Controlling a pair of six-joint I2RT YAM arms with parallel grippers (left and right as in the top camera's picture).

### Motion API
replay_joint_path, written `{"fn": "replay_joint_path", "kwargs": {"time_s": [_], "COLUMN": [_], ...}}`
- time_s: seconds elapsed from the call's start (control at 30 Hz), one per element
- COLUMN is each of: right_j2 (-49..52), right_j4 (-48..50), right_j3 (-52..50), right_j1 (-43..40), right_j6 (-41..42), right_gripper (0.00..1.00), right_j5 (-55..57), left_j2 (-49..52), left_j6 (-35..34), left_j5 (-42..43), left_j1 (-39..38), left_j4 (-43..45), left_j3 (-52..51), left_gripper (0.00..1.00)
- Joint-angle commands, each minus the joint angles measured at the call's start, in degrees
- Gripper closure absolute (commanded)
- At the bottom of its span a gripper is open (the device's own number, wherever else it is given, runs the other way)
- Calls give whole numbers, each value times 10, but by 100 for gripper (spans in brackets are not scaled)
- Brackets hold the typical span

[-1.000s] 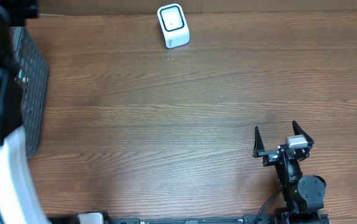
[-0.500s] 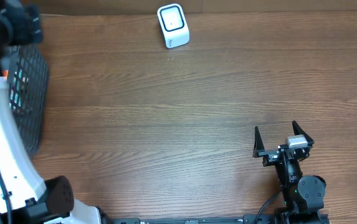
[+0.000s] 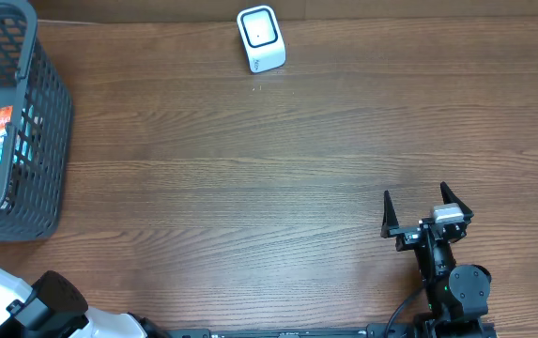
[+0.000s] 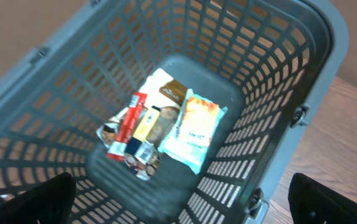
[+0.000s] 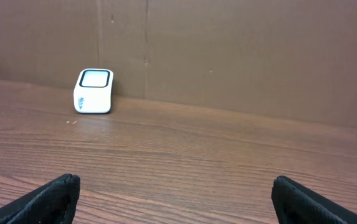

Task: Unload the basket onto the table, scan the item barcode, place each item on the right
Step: 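Raise the left gripper and move it over the grey basket, then reach into the basket and grasp the orange-and-teal wipes pack with left gripper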

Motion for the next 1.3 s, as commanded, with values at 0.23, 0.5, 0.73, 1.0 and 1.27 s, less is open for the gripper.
{"fn": "replay_joint_path", "kwargs": {"time_s": [0.23,0.5,0.73,1.0,1.27], "right_j2": [-5,-5,-5,-5,-5], "right_j4": [3,3,3,3,3], "right_j3": [-6,-6,-6,-6,-6], "right_j1": [-3,-3,-3,-3,-3], "right_j6": [-2,-2,-2,-2,-2], "right_gripper": [0,0,0,0,0], "right_j5": [-3,-3,-3,-3,-3], "left_j2": [1,2,19,103,143], "left_j6": [-12,-6,80,151,218], "left_j5": [34,33,33,31,44], "left_j1": [-2,-2,-1,-1,-2], "left_j4": [42,99,121,124,165], "left_j3": [-158,-196,-196,-196,-196], "left_gripper": [0,1,3,2,0]}}
